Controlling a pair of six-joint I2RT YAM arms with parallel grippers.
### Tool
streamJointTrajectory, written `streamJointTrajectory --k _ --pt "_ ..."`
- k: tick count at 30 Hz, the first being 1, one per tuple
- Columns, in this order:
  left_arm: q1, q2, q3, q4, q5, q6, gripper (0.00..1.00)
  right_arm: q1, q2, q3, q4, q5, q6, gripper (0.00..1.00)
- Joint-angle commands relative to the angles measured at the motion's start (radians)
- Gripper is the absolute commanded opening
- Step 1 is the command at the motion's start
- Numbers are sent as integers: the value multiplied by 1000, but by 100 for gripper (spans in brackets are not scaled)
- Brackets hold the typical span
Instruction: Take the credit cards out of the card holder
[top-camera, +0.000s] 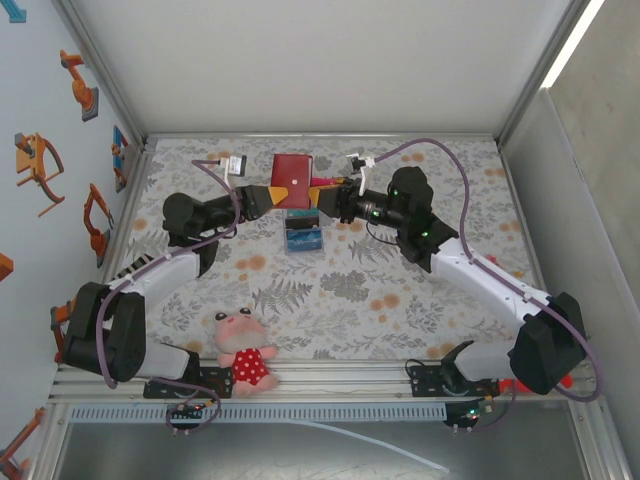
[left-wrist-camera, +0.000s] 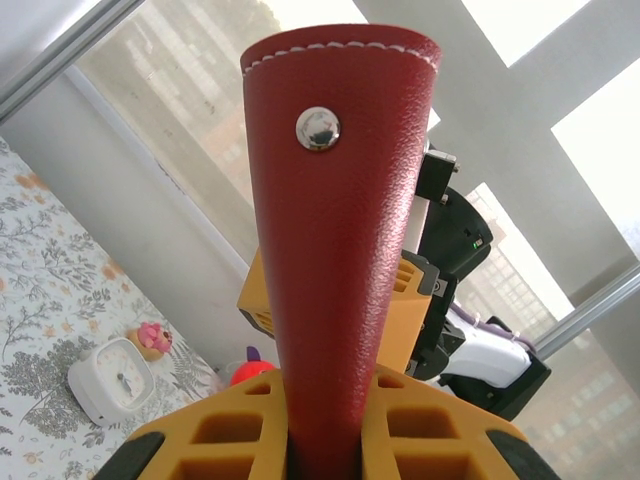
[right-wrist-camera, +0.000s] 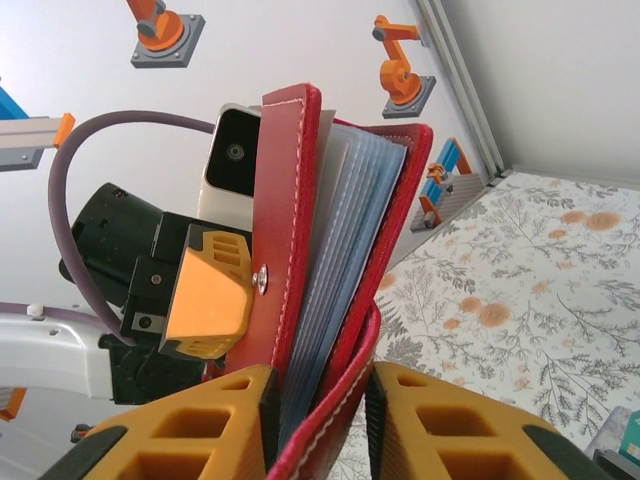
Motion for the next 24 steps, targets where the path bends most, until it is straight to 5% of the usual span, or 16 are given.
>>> streamJointTrajectory --k 1,24 --pt "-17 -42 22 21 27 34 0 -5 2 1 38 39 9 27" --pt "-43 -51 38 -11 29 60 0 -3 76 20 97 -108 95 18"
